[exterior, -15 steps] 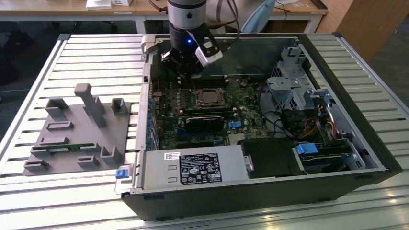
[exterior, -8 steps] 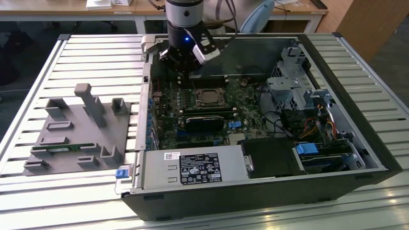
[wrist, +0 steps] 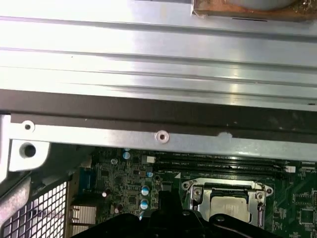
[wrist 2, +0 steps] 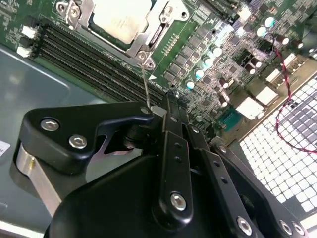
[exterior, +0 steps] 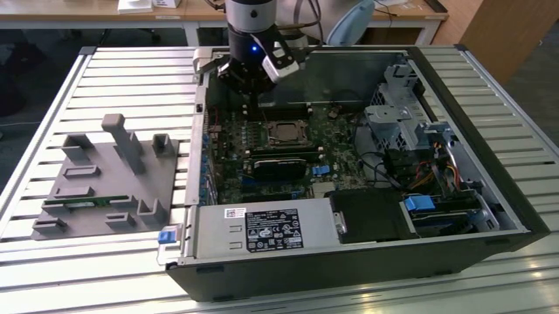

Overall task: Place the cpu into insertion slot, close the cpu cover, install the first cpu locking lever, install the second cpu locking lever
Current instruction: 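Install the first cpu locking lever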

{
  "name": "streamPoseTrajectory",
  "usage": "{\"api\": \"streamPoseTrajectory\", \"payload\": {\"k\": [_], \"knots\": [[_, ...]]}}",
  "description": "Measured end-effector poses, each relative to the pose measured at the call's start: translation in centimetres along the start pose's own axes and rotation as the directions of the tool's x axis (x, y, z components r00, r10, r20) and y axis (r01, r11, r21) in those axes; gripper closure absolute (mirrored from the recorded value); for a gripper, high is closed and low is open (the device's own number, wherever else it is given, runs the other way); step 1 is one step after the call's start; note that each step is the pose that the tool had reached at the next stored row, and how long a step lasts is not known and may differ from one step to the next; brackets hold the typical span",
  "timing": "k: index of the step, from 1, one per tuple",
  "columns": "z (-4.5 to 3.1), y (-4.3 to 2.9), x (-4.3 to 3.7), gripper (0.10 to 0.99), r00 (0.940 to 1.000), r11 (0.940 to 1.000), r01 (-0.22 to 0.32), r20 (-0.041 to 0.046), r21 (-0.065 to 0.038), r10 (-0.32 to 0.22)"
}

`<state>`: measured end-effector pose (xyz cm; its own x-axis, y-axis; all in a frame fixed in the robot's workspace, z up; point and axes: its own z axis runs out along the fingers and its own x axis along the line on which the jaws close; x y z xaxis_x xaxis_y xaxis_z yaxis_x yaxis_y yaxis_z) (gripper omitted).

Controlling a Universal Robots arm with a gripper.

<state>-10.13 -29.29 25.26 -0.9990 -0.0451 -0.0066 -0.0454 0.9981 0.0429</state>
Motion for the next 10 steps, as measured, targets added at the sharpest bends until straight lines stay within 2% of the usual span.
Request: {"api": "streamPoseTrajectory", "payload": {"k": [5, 10], "knots": [[0.01, 0.09, -0.28, 0.965, 1.0, 1.0, 0.0, 0.0001, 0.0, 0.0], [0.04, 0.13, -1.42, 0.965, 1.0, 1.0, 0.0, -0.0002, 0.0, 0.0]]}}
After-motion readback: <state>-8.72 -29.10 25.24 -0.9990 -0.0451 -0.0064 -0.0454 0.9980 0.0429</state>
